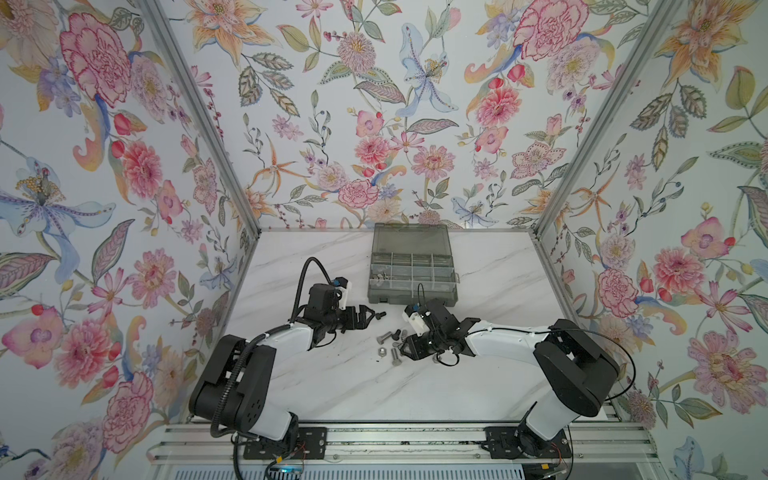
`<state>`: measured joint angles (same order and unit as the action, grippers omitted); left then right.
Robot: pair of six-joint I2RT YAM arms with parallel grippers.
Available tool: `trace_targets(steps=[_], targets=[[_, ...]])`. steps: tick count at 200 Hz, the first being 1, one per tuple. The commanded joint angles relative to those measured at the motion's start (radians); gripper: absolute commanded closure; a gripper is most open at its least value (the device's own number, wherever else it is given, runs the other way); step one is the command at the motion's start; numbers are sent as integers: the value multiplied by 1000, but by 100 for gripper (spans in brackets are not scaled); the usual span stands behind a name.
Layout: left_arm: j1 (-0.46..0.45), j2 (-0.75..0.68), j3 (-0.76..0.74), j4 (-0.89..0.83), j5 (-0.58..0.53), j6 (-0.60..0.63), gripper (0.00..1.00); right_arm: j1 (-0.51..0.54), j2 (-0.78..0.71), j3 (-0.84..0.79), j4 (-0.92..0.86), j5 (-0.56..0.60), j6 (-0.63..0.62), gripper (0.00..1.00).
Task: Sort the screws and nuts into containers
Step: 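Move the right gripper over another silver wing nut in the pile, then lower the right gripper and close it on the silver wing nut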
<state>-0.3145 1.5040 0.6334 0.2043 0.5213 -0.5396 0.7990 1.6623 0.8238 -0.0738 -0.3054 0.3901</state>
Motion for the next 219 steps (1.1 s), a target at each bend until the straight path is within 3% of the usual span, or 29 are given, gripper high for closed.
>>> trace_targets(steps=[1, 219], targets=[[2, -5, 10, 17, 26, -8, 1, 1, 33, 33, 6, 10, -8, 61], [3, 14, 6, 32, 33, -5, 1, 74, 126, 119, -128, 172, -82, 66]])
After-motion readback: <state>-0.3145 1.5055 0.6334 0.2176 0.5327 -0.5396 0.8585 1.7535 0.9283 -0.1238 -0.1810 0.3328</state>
